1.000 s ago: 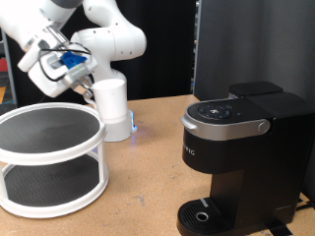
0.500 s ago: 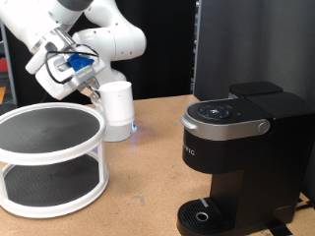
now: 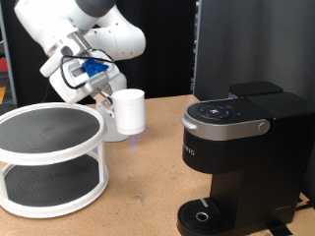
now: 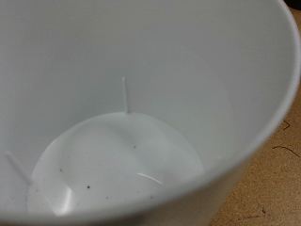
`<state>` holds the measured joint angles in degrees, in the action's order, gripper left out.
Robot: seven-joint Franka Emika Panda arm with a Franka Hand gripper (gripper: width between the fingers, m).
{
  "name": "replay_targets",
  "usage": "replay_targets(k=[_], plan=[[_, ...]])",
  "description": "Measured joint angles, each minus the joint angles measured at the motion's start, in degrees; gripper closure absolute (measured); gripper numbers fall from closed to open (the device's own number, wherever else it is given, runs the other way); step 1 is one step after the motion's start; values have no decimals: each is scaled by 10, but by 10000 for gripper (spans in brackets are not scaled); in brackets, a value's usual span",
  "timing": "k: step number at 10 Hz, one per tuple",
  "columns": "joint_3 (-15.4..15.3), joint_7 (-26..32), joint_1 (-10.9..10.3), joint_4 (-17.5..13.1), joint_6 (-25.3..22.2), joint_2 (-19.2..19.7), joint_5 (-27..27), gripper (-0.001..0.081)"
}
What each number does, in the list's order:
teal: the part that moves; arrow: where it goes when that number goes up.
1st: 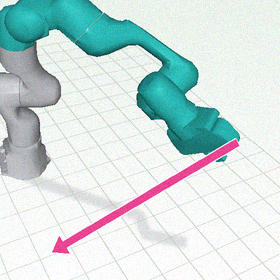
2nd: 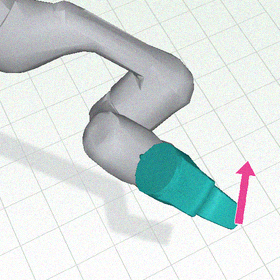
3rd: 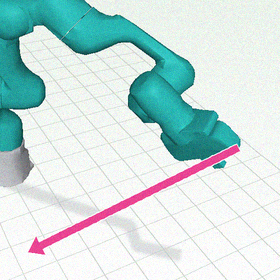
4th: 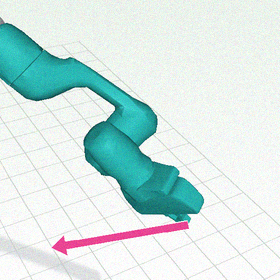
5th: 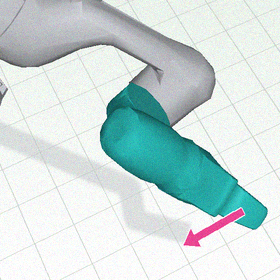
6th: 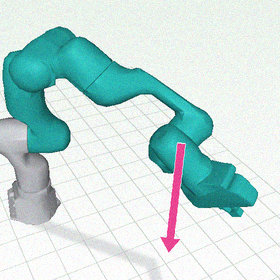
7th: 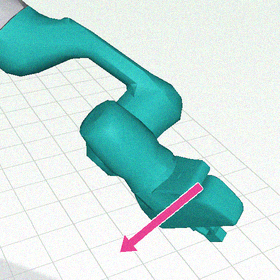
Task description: Make a cup of coffee with the keurig machine
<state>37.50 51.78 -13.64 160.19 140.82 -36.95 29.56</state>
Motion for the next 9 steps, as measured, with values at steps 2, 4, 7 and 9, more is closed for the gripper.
replay_targets(k=[2, 4, 7, 9], plan=[[-3, -2, -2, -1, 5, 8, 2, 734], [8, 26, -5, 0, -12, 10, 1, 734], [11, 37, -27, 11, 24, 44, 10, 734], [24, 59, -69, 11, 65, 81, 52, 734]])
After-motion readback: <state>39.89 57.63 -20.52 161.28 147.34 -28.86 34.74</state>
